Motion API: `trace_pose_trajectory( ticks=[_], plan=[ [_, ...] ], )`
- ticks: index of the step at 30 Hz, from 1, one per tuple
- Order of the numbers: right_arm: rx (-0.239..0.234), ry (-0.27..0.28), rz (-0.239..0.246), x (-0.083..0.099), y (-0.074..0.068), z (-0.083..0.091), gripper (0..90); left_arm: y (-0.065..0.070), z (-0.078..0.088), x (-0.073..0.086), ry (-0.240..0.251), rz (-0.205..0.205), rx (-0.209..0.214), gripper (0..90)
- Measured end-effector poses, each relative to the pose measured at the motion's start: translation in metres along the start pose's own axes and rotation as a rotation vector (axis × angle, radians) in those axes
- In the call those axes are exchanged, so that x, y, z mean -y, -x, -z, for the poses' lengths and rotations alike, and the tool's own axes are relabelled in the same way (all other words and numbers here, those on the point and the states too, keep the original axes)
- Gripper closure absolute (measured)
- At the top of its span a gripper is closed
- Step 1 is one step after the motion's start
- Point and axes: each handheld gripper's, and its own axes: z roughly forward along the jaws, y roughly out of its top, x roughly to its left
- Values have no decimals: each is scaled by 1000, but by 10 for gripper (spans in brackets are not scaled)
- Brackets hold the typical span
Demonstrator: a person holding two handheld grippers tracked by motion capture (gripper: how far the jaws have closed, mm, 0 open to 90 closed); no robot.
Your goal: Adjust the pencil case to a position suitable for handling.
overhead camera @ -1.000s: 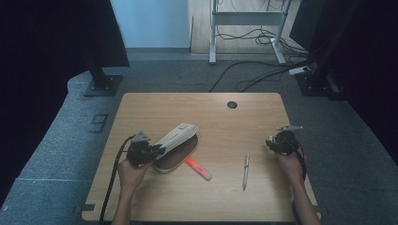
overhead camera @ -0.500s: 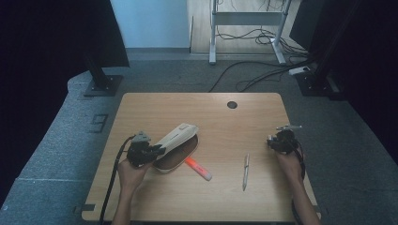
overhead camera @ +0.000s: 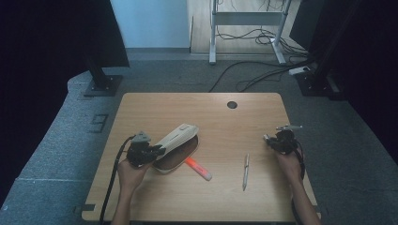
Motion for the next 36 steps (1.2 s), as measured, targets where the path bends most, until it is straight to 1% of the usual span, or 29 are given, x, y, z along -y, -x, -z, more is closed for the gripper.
trace_pose_trajectory(
  ticks=[1,2,3,4,5,8,9,12,13,15,18,21,22,23,24,26,27,29,33,35,36],
  plan=[
    [-14,10,7,-2,-3,4,718,0,0,0,0,0,0,752],
    [-14,10,7,-2,-3,4,718,0,0,0,0,0,0,751],
    [-28,19,15,-5,-6,7,718,0,0,0,0,0,0,751],
    [-28,19,15,-5,-6,7,718,0,0,0,0,0,0,751],
    [-38,24,25,-7,-10,10,718,0,1,0,0,0,0,751],
    [-46,30,35,-9,-14,13,718,0,2,0,5,2,0,751],
    [-61,35,46,-12,-18,15,718,-1,3,0,7,1,2,752],
    [-78,37,66,-15,-25,17,718,-1,3,0,10,1,2,752],
    [-78,37,66,-15,-25,17,718,-1,3,0,11,2,3,752],
    [-93,36,77,-18,-30,18,718,-1,3,0,12,3,4,752],
    [-119,41,94,-23,-40,17,718,-1,3,0,13,5,5,752],
    [-132,41,104,-25,-45,16,718,-1,3,0,14,6,5,752],
    [-143,41,121,-28,-52,15,717,-1,3,0,14,6,5,752],
    [-143,41,121,-28,-52,15,717,-1,3,0,15,7,5,752],
    [-155,42,132,-30,-58,15,718,-1,3,1,14,6,6,752],
    [-159,42,140,-31,-60,14,718,-1,3,1,13,6,5,752],
    [-170,37,154,-34,-66,13,718,-1,3,1,13,6,6,752],
    [-174,35,155,-35,-69,12,718,-1,3,1,12,6,6,752],
    [-205,28,170,-40,-81,7,718,-2,3,1,8,16,11,751],
    [-208,28,173,-41,-83,6,718,-2,3,1,9,17,12,751],
    [-216,26,186,-43,-88,4,718,-2,3,1,9,17,12,751]
  ],
)
